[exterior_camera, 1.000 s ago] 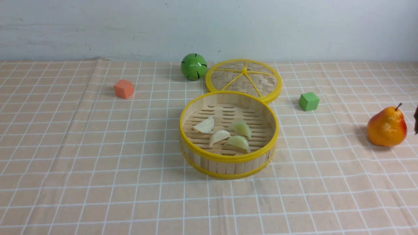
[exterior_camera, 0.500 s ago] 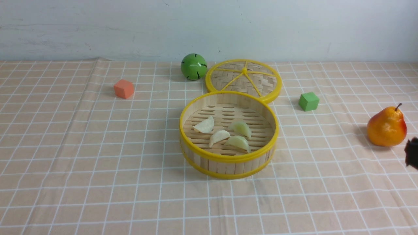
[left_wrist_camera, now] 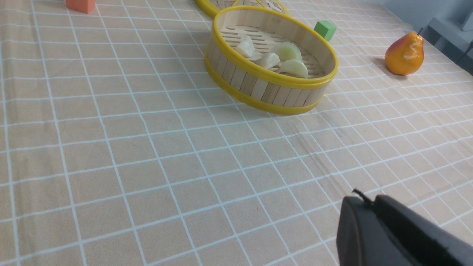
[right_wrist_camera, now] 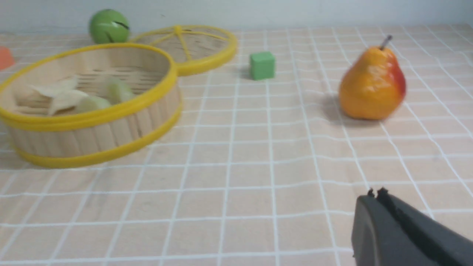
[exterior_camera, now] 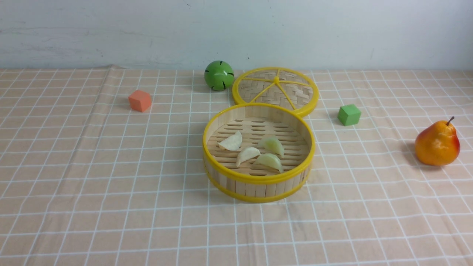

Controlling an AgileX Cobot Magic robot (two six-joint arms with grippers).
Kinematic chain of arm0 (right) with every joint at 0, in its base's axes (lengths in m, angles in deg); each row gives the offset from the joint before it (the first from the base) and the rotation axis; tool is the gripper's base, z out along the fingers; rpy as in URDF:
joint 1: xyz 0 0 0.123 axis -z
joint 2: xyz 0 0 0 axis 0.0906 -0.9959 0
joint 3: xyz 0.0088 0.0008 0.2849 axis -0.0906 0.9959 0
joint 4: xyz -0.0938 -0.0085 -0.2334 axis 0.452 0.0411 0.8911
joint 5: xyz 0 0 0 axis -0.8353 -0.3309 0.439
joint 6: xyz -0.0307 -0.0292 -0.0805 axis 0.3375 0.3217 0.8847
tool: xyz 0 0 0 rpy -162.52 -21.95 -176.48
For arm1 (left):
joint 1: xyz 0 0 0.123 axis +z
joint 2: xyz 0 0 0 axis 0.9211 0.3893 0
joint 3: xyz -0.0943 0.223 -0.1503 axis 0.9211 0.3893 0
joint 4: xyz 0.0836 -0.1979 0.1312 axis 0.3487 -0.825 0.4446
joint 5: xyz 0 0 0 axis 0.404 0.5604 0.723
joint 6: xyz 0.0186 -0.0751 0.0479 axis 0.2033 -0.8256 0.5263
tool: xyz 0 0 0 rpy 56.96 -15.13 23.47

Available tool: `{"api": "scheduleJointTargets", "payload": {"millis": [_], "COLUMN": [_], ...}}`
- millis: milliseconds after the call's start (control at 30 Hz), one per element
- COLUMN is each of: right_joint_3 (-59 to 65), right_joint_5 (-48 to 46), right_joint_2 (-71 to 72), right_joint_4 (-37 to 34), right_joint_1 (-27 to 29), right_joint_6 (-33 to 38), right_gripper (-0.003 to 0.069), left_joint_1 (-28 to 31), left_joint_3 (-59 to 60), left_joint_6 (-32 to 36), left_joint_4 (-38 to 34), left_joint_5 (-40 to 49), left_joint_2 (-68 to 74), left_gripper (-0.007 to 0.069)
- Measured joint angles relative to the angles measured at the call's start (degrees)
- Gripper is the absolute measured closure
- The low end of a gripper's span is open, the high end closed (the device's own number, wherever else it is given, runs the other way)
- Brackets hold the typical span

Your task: Put the dumplings into the steamer on the table with the brown tablecloth.

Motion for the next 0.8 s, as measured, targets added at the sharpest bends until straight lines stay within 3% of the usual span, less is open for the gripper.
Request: {"api": "scheduleJointTargets", "payload": {"millis": [133,800], "right_joint_3": [2.9,2.5], "right_joint_5": [-0.4,-3.6], "right_joint_2": [0.1,0.1], "right_joint_4": [-0.6,-4.2], "right_joint_1": [2.5,2.5], "right_joint_6": [0.0,0.0], "right_gripper": [0.0679,0.0674], "left_joint_1": [0.0,0.0], "left_joint_3": [0.0,0.0], "left_joint_6": [0.0,0.0], "left_joint_4": [0.0,0.0], "left_joint_5": [-0.1,0.0], "left_joint_2": [0.0,0.0], "left_gripper": [0.0586,0.0574]}}
